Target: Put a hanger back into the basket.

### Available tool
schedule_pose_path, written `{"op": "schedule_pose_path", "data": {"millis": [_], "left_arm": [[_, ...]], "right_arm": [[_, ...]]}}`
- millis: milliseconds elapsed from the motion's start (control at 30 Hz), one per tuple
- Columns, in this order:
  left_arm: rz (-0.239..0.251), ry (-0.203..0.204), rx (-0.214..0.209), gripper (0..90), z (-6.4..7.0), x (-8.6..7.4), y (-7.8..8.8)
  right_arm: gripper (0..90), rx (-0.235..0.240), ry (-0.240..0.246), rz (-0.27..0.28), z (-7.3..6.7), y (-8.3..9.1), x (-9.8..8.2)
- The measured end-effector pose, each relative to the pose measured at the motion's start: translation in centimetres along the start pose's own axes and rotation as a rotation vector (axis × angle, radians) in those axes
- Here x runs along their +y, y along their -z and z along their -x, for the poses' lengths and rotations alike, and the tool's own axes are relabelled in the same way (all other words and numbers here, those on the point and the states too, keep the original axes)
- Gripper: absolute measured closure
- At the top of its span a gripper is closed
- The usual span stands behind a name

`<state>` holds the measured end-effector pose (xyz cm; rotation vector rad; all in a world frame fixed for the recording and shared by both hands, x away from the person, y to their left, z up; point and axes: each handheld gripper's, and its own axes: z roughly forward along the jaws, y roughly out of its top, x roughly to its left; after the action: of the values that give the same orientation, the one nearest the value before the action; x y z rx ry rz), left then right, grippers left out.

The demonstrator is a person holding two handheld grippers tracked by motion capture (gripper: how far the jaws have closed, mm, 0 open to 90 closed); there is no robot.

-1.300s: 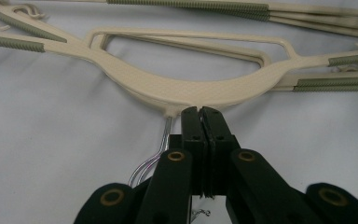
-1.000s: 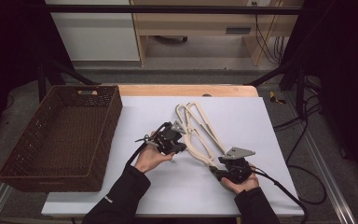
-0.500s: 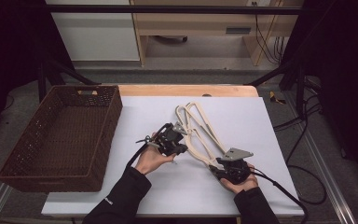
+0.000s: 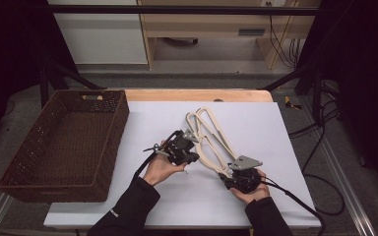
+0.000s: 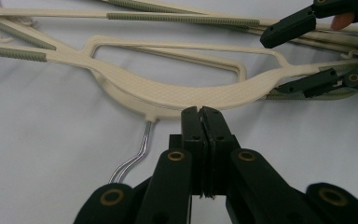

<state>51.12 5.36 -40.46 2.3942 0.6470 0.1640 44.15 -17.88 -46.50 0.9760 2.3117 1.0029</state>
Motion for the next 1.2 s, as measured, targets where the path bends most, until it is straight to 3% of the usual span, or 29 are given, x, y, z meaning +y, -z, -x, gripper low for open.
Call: {"op": "schedule_pose_path", "data": {"millis": [100,200,333,600,733,933,1033,1067,1100,1167,1200], "left_arm": [[-0.001,-0.001,0.008,88.8,0.2,0.0,0.0],[-0.001,0.006,0.005,88.8,0.3,0.1,0.1],[0.004,0.011,0.010,88.8,0.4,0.3,0.2],[0.002,0.013,-0.001,88.8,0.6,0.3,0.4],[0.001,0.013,0.000,88.8,0.7,0.3,0.4],[0.016,0.009,0.006,88.0,0.7,0.3,0.4],[0.057,0.029,-0.005,84.6,0.7,0.3,0.8],[0.079,0.030,-0.004,72.7,0.7,0.3,1.0],[0.102,0.026,-0.003,72.7,0.6,0.3,1.3],[0.175,0.021,0.008,59.7,0.7,0.3,2.1],[0.262,0.028,0.013,47.4,0.7,0.2,3.2]], "right_arm": [[46.8,0.001,0.017,0.006,0.0,0.0,0.1],[45.8,0.005,0.040,0.052,-0.3,0.3,1.0],[47.4,0.015,0.060,0.058,-0.7,0.2,1.8],[58.8,0.033,0.107,0.025,-1.6,-1.1,2.8],[72.9,0.035,0.138,0.014,-1.7,-1.4,2.8],[75.1,0.037,0.180,0.026,-1.8,-1.2,2.7],[75.9,0.034,0.188,0.030,-1.8,-1.1,2.7],[76.9,0.023,0.201,0.038,-1.7,-0.9,2.7],[76.9,0.023,0.201,0.038,-1.7,-0.9,2.7],[78.1,0.020,0.204,0.044,-1.7,-0.6,2.8],[78.7,0.000,0.213,0.048,-1.5,-0.3,2.9]]}}
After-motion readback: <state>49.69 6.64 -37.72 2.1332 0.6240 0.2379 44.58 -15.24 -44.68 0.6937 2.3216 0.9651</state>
